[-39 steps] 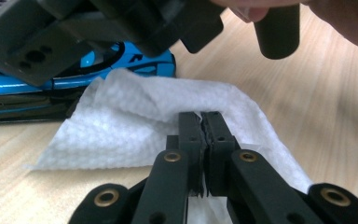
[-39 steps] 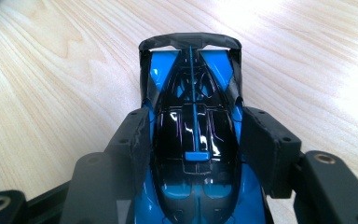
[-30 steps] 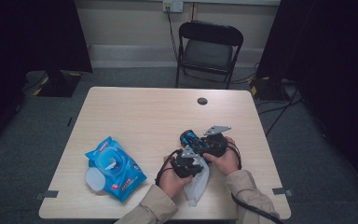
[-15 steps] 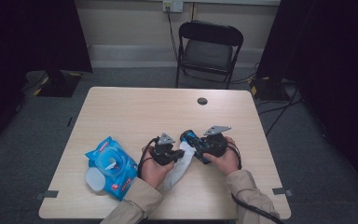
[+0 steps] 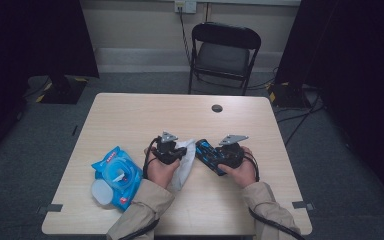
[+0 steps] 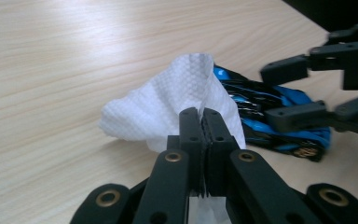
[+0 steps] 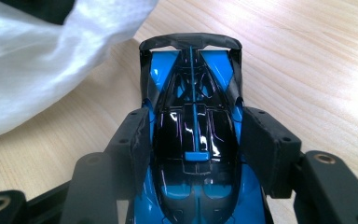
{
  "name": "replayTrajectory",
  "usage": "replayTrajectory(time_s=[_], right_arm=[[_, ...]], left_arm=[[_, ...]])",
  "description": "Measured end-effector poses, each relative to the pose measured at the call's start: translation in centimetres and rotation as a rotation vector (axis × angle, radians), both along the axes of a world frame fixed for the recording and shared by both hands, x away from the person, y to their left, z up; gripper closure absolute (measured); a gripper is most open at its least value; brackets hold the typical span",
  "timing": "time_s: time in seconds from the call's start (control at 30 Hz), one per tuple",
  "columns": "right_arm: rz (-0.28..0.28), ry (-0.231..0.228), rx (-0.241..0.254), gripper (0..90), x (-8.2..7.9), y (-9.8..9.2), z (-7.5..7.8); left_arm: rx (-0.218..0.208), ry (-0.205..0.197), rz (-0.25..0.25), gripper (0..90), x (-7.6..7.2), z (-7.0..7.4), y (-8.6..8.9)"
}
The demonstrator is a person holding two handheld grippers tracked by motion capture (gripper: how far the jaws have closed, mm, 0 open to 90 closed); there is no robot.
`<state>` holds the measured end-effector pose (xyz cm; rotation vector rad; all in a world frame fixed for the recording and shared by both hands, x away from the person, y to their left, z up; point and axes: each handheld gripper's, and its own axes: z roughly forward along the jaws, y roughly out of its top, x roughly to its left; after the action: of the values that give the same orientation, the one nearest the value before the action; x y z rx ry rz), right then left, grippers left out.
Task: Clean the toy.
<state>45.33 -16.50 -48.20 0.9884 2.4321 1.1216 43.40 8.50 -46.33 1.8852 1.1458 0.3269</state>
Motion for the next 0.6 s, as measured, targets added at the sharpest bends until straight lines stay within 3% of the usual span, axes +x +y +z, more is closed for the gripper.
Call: replayTrajectory(time_s=[0.27, 0.43, 0.6], right_arm=[[0.002, -0.002, 0.005, 43.6, 0.0, -0.1, -0.1], [0.003, -0.004, 0.006, 43.6, 0.0, -0.1, -0.1], [0.005, -0.005, 0.005, 43.6, 0.0, -0.1, -0.1]], left_arm=[[0.036, 0.049, -0.027, 86.0, 0.7, -2.1, -1.2], [0.048, 0.036, -0.027, 65.4, 0.3, -2.2, -1.4], [0.075, 0.057, -0.017, 55.4, -0.6, -2.1, -1.4]])
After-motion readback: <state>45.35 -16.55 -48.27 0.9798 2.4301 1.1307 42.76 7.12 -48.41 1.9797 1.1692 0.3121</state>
